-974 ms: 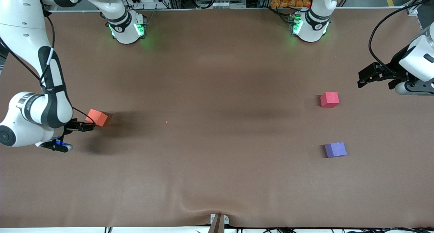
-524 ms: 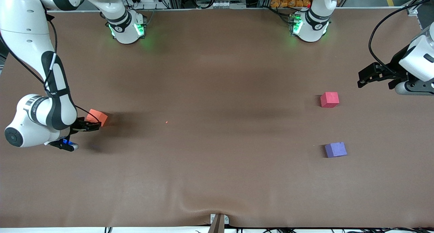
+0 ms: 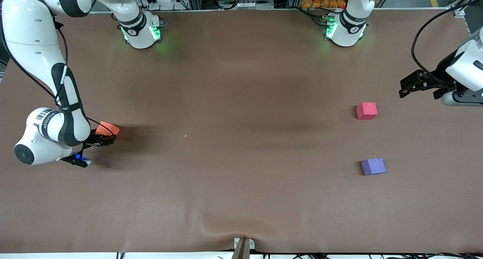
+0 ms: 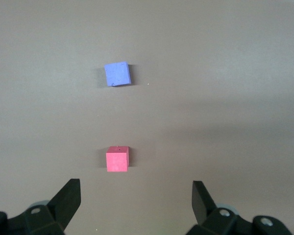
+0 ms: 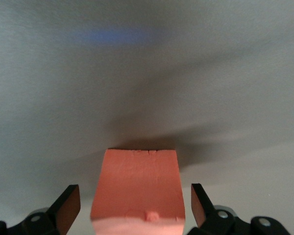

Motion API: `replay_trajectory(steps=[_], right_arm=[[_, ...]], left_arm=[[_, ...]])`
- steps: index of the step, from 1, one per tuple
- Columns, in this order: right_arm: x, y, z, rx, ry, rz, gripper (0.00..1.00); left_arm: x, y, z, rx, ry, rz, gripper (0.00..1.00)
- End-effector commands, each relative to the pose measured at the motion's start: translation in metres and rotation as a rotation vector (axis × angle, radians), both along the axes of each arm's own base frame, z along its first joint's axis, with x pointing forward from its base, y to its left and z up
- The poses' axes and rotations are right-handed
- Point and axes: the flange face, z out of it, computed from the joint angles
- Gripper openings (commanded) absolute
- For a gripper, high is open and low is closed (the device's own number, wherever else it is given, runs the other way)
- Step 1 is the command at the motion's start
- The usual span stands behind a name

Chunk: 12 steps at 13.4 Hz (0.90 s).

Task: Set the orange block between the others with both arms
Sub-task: 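Lift the orange cube with the right gripper and carry it toward mid-table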

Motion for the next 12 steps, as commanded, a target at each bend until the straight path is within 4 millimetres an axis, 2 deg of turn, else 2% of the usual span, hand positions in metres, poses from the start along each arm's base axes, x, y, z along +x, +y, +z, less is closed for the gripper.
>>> replay_trajectory(steps=[1, 3, 9, 12], right_arm=[[-0.007, -0.003, -0.008, 0.010, 0.014, -0.031, 1.00], [-0.009, 0.001, -0.010, 0.007, 0.022, -0.032, 0.98], [-0.009, 0.007, -0.010, 0.000, 0.031, -0.039, 0.83], [-0.008, 0.012, -0.009, -0.019, 0.037, -0.066, 0.56]], left_arm=[[0.004, 0.010, -0.004, -0.013, 0.009, 0.007, 1.00], [0.003, 0.002, -0.003, -0.013, 0.009, -0.006, 1.00], [0.002, 0.001, -0.002, -0.014, 0.009, -0.003, 1.00], [0.003, 0.002, -0.003, -0.014, 0.011, -0.001, 1.00]])
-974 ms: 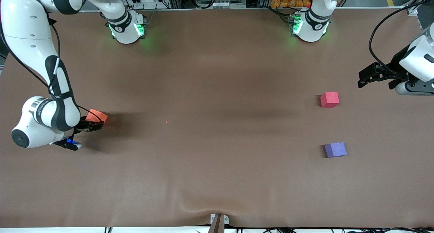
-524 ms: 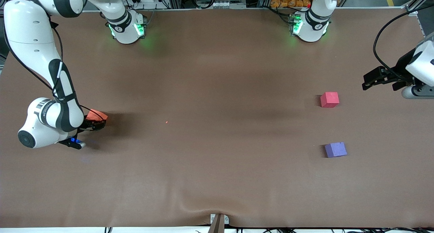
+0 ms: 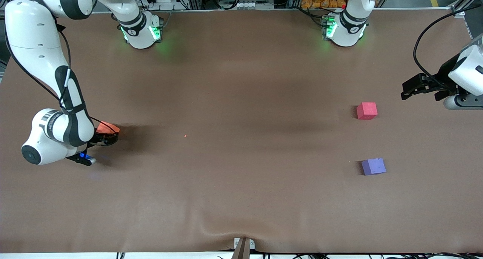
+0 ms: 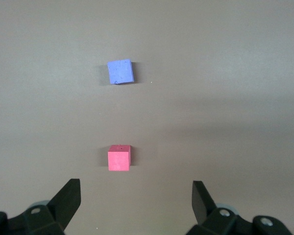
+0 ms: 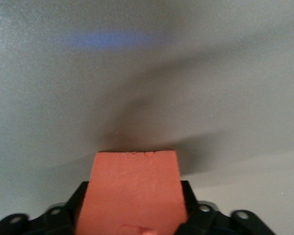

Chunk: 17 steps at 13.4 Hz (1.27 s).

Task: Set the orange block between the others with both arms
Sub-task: 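Lift the orange cube with the right gripper and carry it toward mid-table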

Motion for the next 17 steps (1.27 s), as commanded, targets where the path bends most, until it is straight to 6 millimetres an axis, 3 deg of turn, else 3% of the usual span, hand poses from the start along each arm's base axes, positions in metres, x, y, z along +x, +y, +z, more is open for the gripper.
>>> replay_trajectory(steps=[1, 3, 5, 8, 11, 14, 17], right_arm=[[0.000, 0.012, 0.005, -0.015, 0.002, -0.037, 0.54], [0.011, 0.026, 0.018, -0.016, -0.031, -0.012, 0.51], [0.027, 0.042, 0.047, -0.018, -0.091, 0.014, 0.50], [0.055, 0.092, 0.103, 0.032, -0.212, 0.046, 0.50], [0.059, 0.172, 0.117, 0.087, -0.243, 0.124, 0.50], [0.045, 0.257, 0.115, 0.100, -0.236, 0.248, 0.50], [0.032, 0.321, 0.113, 0.124, -0.246, 0.230, 0.50]], left_arm=[[0.000, 0.000, 0.003, -0.014, -0.001, -0.004, 1.00], [-0.001, -0.002, 0.004, -0.014, -0.002, -0.007, 1.00], [-0.001, -0.002, 0.005, -0.015, -0.006, -0.009, 1.00], [0.000, -0.005, 0.005, -0.018, -0.008, -0.012, 1.00], [-0.001, -0.005, 0.007, -0.005, -0.012, -0.016, 1.00], [0.000, -0.004, 0.005, -0.005, -0.008, -0.021, 1.00], [0.002, 0.002, 0.008, -0.022, -0.018, -0.002, 1.00]])
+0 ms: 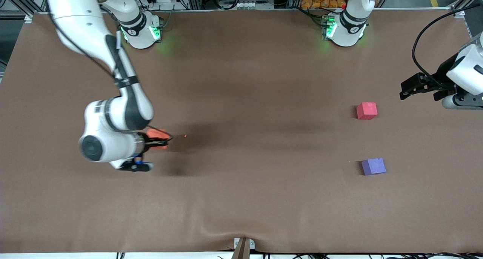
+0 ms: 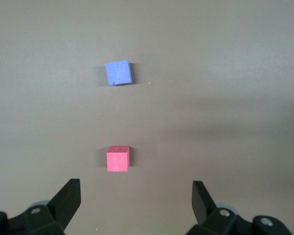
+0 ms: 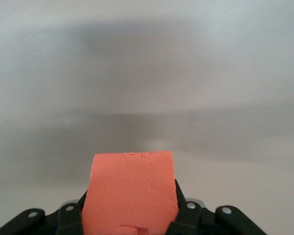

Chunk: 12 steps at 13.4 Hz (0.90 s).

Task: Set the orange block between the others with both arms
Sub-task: 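Lift the orange cube with the right gripper and carry it toward mid-table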

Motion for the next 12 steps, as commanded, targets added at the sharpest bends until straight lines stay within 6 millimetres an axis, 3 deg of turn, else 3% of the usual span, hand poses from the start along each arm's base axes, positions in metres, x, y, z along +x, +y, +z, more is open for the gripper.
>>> replay_trajectory(steps=[1, 4, 7, 9, 12], right_arm=[[-0.009, 0.046, 0.004, 0.028, -0.019, -0.017, 0.50], [-0.033, 0.126, 0.006, 0.017, -0.051, 0.010, 0.50], [-0.063, 0.195, -0.007, 0.026, -0.101, 0.050, 0.51], [-0.081, 0.224, -0.016, 0.061, -0.089, 0.060, 0.52], [-0.097, 0.246, -0.021, 0.090, -0.067, 0.065, 0.52]], left_arm=[[0.010, 0.009, -0.006, -0.022, -0.003, 0.008, 1.00], [0.047, 0.026, -0.031, -0.033, -0.076, 0.038, 1.00], [0.059, 0.042, -0.043, -0.143, -0.093, 0.098, 1.00], [0.083, 0.051, -0.070, -0.251, -0.135, 0.158, 1.00], [0.092, 0.029, -0.085, -0.313, -0.126, 0.181, 1.00]])
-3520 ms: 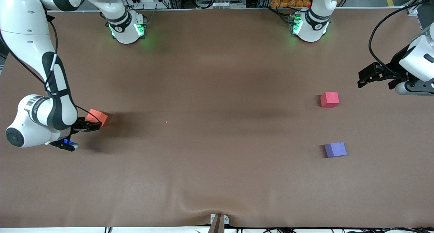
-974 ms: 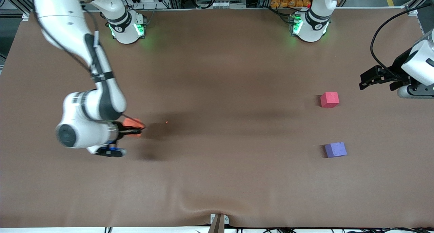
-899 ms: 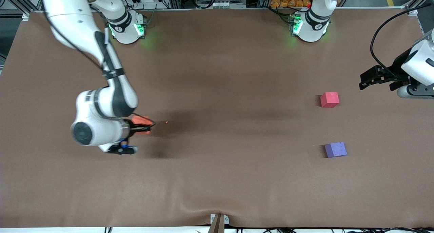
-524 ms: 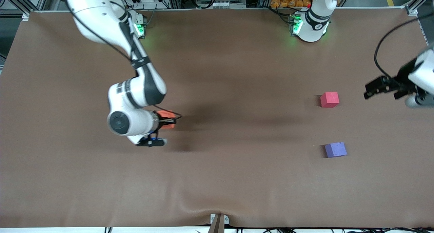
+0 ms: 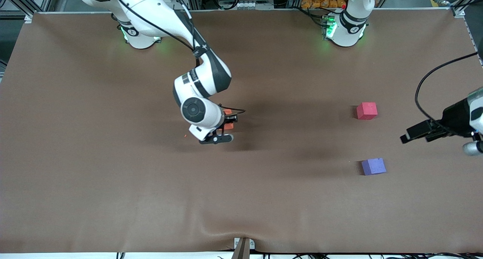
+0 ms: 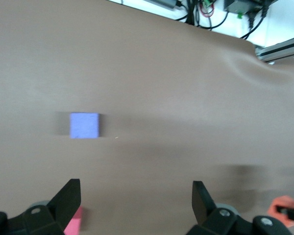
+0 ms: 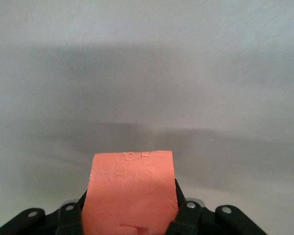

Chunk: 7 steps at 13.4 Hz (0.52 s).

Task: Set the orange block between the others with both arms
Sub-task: 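Set the orange cube down with the right gripper while the left gripper approaches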

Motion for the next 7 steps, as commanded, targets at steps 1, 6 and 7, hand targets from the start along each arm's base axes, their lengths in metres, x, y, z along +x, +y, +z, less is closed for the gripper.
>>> replay_trajectory(steps=[1, 6, 7], right_arm=[[-0.001, 0.012, -0.002, 0.042, 0.014, -0.026, 0.53], [-0.022, 0.038, -0.017, 0.080, 0.041, -0.035, 0.53], [-0.027, 0.044, -0.022, 0.078, 0.035, -0.034, 0.57]], left_arm=[[0.014, -0.024, -0.014, -0.035, -0.010, -0.004, 1.00], [0.002, -0.114, -0.060, -0.020, 0.117, -0.060, 1.00], [0.000, -0.130, -0.071, -0.017, 0.141, -0.063, 1.00]])
